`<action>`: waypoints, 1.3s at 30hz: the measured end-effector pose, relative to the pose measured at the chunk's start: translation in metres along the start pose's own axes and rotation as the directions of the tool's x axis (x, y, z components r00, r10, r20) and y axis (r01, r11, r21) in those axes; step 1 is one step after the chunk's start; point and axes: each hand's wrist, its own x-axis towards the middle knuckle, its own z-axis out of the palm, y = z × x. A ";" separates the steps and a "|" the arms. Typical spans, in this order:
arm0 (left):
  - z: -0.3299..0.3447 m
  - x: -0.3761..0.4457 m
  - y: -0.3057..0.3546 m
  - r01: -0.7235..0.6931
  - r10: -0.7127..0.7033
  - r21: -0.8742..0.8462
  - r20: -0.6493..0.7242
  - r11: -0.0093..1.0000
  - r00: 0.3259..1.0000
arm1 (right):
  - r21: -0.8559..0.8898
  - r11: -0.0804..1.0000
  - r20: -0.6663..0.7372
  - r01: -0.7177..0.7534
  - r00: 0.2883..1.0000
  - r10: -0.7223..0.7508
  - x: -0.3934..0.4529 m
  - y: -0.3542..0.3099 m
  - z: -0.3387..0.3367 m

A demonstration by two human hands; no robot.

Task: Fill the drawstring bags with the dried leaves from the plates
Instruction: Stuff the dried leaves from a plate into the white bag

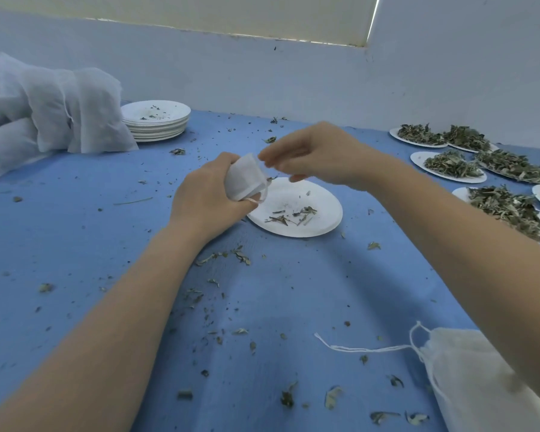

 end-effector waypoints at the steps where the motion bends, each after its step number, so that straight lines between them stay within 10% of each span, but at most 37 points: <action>1: 0.000 0.000 -0.001 0.011 -0.010 0.024 -0.011 1.000 1.000 | -0.073 0.996 -0.083 -0.054 0.995 0.048 0.002 0.007 0.000; 5: -0.001 0.002 -0.003 0.043 -0.041 0.056 -0.036 0.998 0.999 | -0.597 0.765 -0.095 -0.244 0.967 0.235 0.009 0.035 0.005; 11: 0.000 0.001 -0.004 0.016 -0.014 0.079 -0.025 0.997 1.000 | -0.783 0.598 0.010 -0.173 0.957 0.290 0.008 0.038 0.022; 26: -0.004 0.002 -0.007 0.115 -0.114 0.019 -0.067 0.993 0.991 | -0.613 0.776 0.165 0.147 0.985 -0.056 0.007 0.034 0.049; 39: -0.002 0.002 -0.009 0.096 -0.095 0.028 -0.050 0.995 0.994 | -0.660 0.723 -0.002 -0.206 0.962 0.273 -0.011 0.034 0.032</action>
